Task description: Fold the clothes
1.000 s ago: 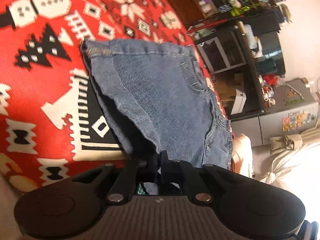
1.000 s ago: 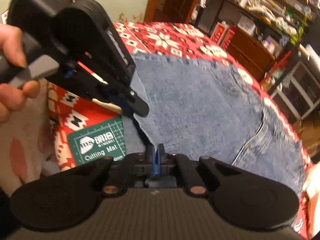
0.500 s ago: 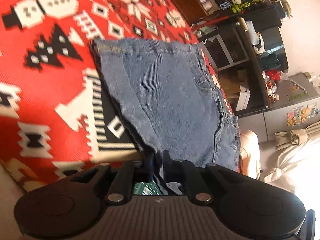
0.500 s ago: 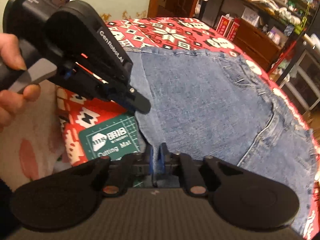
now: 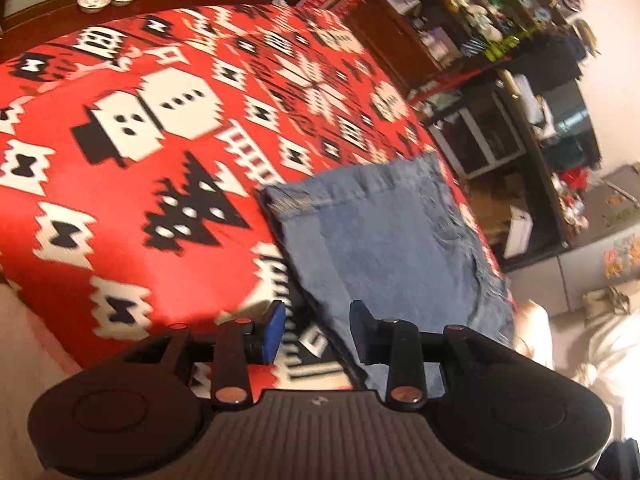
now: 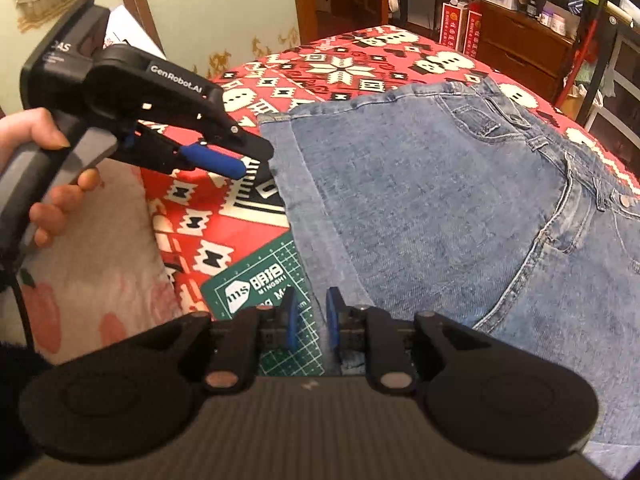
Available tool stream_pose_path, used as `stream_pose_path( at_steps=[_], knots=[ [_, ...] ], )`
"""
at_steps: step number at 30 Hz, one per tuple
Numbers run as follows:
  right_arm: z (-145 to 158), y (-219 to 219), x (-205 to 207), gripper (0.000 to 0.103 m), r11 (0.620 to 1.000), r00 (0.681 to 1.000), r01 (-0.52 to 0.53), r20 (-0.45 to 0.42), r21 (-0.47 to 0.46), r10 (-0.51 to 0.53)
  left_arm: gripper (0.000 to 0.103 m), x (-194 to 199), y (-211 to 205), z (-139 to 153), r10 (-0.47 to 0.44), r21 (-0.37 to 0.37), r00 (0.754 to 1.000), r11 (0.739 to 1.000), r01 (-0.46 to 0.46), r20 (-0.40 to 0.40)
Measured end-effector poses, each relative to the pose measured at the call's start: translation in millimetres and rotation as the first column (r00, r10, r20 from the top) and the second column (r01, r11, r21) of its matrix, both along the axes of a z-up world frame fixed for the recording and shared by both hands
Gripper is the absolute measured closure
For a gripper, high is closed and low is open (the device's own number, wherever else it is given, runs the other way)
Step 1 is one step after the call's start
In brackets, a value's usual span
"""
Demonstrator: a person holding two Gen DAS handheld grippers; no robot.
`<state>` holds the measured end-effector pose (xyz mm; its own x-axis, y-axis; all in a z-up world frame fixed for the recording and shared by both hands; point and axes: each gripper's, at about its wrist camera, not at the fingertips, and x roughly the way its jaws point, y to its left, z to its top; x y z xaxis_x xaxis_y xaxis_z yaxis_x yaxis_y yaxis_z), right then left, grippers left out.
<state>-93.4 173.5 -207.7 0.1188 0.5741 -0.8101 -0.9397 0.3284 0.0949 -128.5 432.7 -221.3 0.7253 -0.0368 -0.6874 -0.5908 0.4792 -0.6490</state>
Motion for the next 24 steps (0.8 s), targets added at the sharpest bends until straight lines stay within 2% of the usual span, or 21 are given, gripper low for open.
stream_pose_path(
  at_steps=[2,6,9,15,21,24],
  knots=[
    [0,0,0,0.085,1.0,1.0,0.003,-0.005,0.007,-0.003,0.069,2,4,0,0.01,0.024,1.0,1.0,-0.01,0.004],
    [1,-1,0,0.082,1.0,1.0,0.005,-0.008,0.014,-0.005,0.069,9,8,12,0.009,0.167,1.0,0.986,-0.005,-0.019],
    [1,-3,1,0.081,1.0,1.0,0.011,-0.011,0.014,-0.01,0.07,16,12,16,0.007,0.261,0.998,0.965,0.009,-0.058],
    [-1,-4,2,0.081,1.0,1.0,0.017,-0.017,0.013,-0.017,0.071,41,10,17,-0.053,0.418,0.981,0.899,0.128,-0.186],
    [-2,-4,2,0.08,1.0,0.999,0.023,-0.028,0.013,-0.023,0.07,66,-10,17,-0.141,0.554,0.944,0.78,0.291,-0.297],
    [-3,-4,3,0.079,0.999,0.999,0.03,-0.036,0.015,-0.03,0.071,68,-8,16,-0.153,0.55,0.945,0.781,0.296,-0.29]
  ],
)
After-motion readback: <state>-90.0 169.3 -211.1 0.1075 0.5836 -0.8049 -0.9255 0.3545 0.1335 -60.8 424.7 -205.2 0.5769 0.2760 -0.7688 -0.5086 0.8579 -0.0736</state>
